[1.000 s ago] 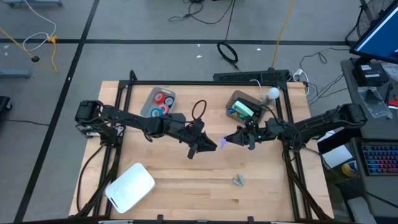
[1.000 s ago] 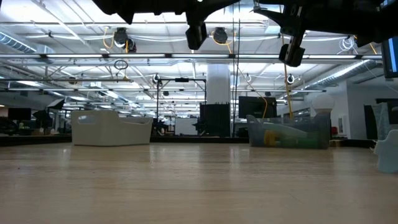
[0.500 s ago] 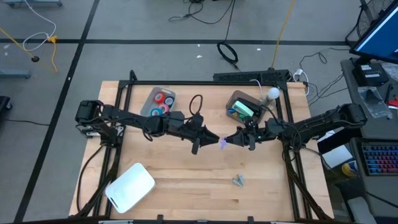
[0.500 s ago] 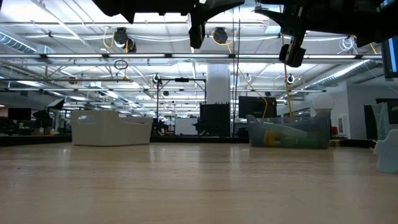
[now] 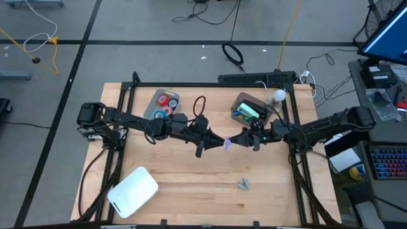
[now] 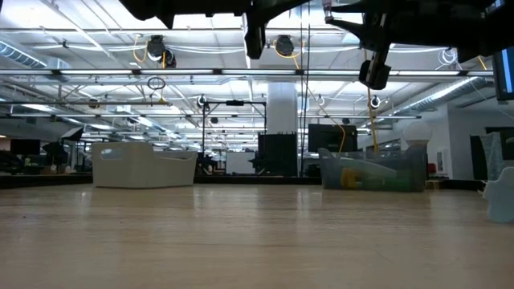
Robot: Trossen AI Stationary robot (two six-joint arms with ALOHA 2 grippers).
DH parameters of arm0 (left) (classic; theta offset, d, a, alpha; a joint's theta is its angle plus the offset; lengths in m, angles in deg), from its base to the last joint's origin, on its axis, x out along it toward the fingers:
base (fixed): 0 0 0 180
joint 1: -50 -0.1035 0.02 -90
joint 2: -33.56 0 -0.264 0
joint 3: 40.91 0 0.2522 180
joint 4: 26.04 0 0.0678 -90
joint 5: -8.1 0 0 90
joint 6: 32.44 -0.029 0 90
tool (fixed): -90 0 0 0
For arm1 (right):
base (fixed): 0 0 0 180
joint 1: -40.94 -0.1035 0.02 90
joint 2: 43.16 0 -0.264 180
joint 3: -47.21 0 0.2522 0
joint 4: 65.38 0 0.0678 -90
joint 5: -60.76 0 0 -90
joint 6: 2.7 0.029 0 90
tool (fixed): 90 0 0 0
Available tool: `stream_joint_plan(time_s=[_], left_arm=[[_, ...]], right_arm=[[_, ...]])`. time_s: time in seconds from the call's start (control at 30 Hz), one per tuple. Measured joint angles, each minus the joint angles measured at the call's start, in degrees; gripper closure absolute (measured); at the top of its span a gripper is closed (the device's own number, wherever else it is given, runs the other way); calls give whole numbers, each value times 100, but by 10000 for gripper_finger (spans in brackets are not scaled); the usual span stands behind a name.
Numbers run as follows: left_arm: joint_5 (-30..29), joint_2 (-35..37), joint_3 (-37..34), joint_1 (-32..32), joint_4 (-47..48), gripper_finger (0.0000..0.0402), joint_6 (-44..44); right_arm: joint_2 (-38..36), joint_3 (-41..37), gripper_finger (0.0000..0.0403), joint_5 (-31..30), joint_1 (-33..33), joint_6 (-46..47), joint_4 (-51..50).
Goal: Pick and place Stapler, Stapler remover, tape
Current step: Put the purple staple remover into the white bin
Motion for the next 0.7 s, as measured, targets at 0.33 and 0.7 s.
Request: stream_joint_plan(time_s=[0.33,0.7], left_arm=[[-28,0,0,-48,-74,309,-74],[-20,-93,220,-76,124,309,-150]], right_arm=[[0,9,384,-157,71,-81,-139],[4,9,384,-283,117,-155,-165]])
